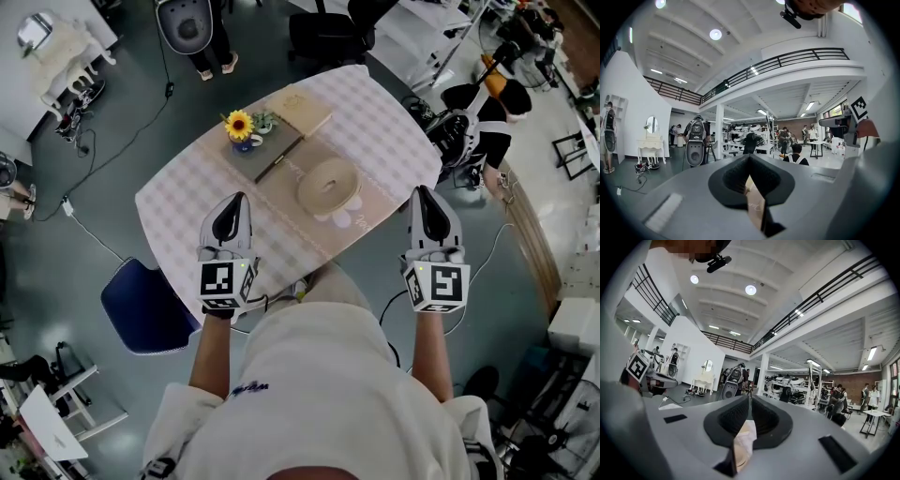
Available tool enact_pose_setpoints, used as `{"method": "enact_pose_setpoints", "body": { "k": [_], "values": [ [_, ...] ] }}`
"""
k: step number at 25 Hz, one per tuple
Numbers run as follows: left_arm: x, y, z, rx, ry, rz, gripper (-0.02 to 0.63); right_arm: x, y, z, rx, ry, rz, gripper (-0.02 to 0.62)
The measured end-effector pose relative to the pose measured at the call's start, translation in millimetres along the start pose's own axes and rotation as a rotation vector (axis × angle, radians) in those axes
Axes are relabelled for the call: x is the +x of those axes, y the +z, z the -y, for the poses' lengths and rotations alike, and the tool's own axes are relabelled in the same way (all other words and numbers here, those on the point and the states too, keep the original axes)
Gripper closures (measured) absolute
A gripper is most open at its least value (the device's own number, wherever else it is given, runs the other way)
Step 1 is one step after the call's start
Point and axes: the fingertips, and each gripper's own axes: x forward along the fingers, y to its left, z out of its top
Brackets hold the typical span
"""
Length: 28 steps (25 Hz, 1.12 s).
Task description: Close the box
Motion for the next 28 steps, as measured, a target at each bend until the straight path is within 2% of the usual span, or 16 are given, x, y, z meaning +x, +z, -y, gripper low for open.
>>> {"method": "enact_pose_setpoints", "body": {
  "k": [4, 13, 28],
  "values": [
    [-2, 6, 1, 0.006, -0.006, 0.009, 0.604, 0, 7, -3, -0.002, 0.009, 0.011, 0.592],
    [0, 22, 11, 0.037, -0.03, 0.041, 0.604, 1, 13, -9, 0.004, 0.039, 0.022, 0.592],
    [0, 17, 5, 0.023, -0.02, 0.032, 0.604, 5, 14, -18, -0.015, 0.063, 0.004, 0.594]
  ]
}}
